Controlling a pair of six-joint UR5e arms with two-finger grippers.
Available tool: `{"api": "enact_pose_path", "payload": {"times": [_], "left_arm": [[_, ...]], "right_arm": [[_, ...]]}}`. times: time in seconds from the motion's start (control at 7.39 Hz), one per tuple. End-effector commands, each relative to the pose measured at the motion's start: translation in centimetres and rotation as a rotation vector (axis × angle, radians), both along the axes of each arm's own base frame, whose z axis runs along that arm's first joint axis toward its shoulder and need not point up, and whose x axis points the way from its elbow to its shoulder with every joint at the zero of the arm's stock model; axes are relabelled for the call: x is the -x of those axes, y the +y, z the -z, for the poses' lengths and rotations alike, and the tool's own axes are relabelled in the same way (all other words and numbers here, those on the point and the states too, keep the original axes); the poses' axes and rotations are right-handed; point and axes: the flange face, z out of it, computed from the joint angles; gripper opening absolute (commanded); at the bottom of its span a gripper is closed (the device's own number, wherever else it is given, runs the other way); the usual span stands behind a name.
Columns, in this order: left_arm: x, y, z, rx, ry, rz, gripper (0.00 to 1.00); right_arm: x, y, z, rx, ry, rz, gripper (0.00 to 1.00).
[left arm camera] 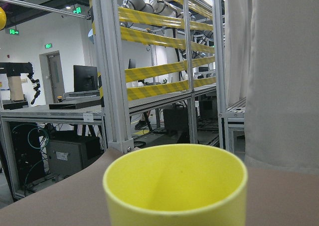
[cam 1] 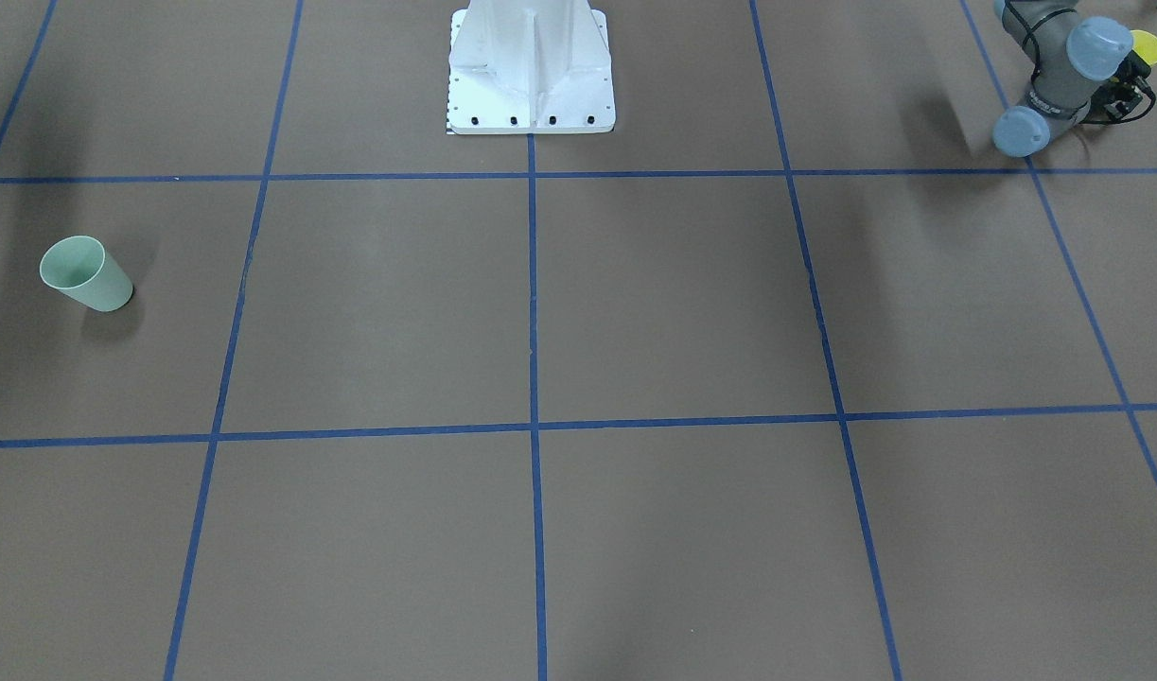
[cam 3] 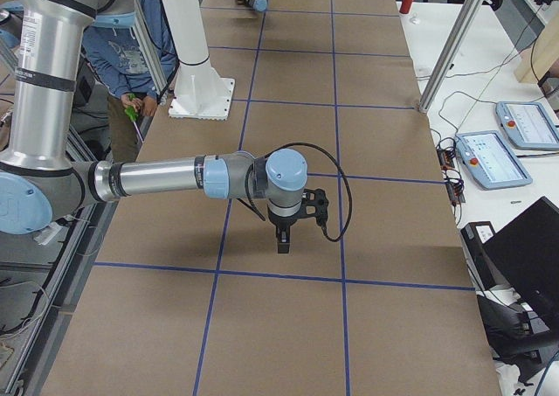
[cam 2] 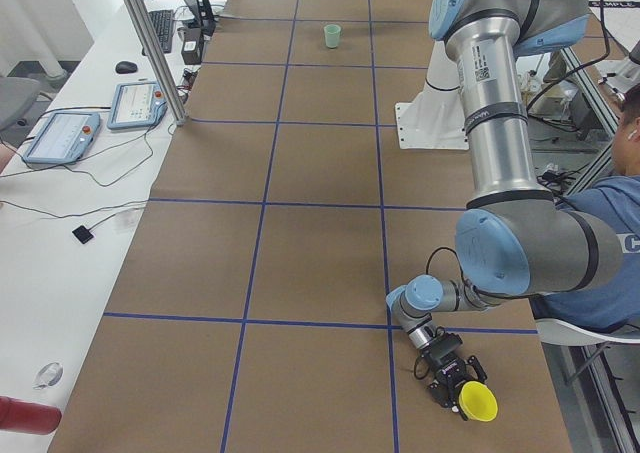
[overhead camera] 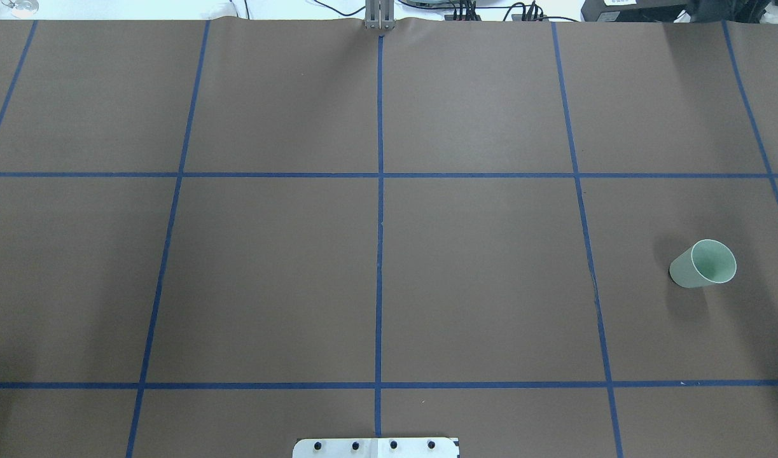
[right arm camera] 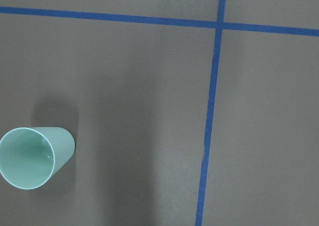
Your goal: Transfer and stack yellow cup on green cup
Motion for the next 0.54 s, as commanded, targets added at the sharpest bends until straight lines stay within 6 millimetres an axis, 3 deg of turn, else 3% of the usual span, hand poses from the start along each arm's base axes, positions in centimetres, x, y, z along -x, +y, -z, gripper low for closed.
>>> {"api": "enact_pose_path", "payload": {"times": [0.0, 0.14, 0.41], "left_arm": [[2.9, 0.5, 1.3, 0.041, 0.038, -0.050, 0.00], [4.2, 0.7, 3.3, 0.047, 0.074, -0.073, 0.00], [3.0, 0.4, 5.4, 0.056, 0.127, -0.122, 0.00]], "right_arm": [[0.1, 0.0, 0.2, 0.001, -0.010, -0.001, 1.00], [0.1, -0.1, 0.3, -0.002, -0.010, -0.003, 1.00], [0.2, -0.5, 0.5, -0.007, -0.010, -0.004, 0.99]]}}
